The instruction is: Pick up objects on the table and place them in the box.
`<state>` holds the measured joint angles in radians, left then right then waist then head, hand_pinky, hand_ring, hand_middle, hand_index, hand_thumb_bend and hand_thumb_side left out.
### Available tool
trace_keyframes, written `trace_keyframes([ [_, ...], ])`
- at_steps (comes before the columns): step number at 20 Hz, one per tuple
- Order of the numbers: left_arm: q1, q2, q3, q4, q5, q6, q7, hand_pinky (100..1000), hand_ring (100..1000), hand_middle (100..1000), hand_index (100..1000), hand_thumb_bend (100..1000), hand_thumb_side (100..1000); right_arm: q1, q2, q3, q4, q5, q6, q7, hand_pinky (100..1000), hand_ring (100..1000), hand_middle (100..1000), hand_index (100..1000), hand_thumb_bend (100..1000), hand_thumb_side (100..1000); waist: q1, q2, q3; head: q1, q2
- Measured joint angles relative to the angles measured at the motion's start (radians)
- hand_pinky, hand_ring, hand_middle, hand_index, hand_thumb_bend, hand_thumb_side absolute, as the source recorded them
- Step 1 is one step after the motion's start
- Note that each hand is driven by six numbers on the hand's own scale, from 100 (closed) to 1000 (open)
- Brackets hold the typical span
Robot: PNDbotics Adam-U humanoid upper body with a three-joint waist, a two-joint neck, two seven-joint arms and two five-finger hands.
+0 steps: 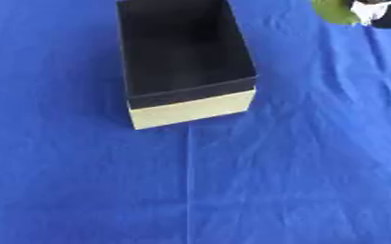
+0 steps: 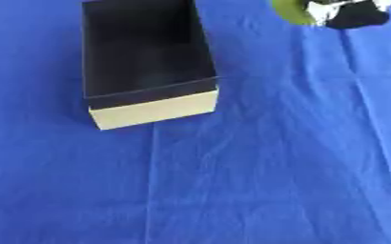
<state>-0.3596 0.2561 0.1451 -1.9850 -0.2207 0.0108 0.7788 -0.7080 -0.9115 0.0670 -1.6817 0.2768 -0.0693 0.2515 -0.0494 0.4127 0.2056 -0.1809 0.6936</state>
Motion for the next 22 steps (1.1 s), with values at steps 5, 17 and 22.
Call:
trace_keyframes([
  [5, 0.000, -0.001, -0.003, 0.000, 0.001, -0.002, -0.002, 495, 648, 619, 667, 901, 756, -0.138, 0.113, 0.081, -0.005, 0.011, 0.006, 0.062, 725, 543, 386, 616, 100, 100, 0.000, 0.000, 0.006, -0.004, 0.000],
  [17, -0.002, -0.010, -0.011, 0.000, 0.010, -0.005, -0.007, 495, 649, 620, 666, 900, 754, -0.290, 0.342, 0.205, 0.118, 0.122, -0.033, 0.190, 740, 531, 394, 626, 100, 100, 0.000, 0.000, 0.023, -0.013, 0.008],
  [22, -0.005, -0.018, -0.012, 0.000, 0.011, -0.006, -0.009, 495, 649, 620, 666, 897, 757, -0.318, 0.395, 0.227, 0.197, 0.134, -0.061, 0.244, 774, 534, 409, 638, 100, 100, 0.000, 0.000, 0.028, -0.017, 0.009],
])
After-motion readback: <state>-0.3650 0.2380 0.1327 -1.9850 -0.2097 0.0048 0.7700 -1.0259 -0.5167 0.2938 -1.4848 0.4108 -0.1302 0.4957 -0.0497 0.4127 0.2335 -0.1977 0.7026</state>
